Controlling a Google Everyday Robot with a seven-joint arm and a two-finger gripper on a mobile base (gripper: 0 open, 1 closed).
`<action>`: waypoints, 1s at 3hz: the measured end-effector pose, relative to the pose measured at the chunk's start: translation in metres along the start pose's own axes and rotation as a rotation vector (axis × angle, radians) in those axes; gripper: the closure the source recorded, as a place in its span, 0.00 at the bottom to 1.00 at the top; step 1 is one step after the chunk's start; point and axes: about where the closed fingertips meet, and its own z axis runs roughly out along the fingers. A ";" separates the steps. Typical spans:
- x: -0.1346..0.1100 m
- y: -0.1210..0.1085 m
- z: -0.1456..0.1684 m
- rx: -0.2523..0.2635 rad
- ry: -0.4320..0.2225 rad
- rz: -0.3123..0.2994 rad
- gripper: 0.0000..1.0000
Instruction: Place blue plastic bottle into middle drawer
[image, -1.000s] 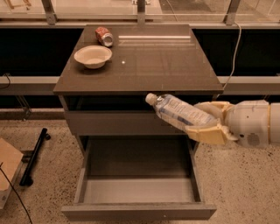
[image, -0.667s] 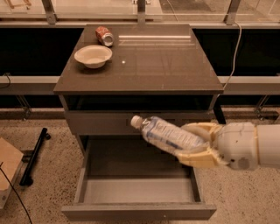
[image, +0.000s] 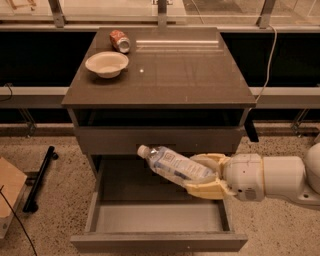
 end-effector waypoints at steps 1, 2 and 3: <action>0.013 -0.028 0.029 0.013 -0.033 0.058 1.00; 0.013 -0.027 0.030 0.012 -0.033 0.058 1.00; 0.046 -0.029 0.055 -0.017 0.005 0.062 1.00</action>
Offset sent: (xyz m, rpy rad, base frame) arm 0.0253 0.0081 -0.0209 0.0376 0.0292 -0.0319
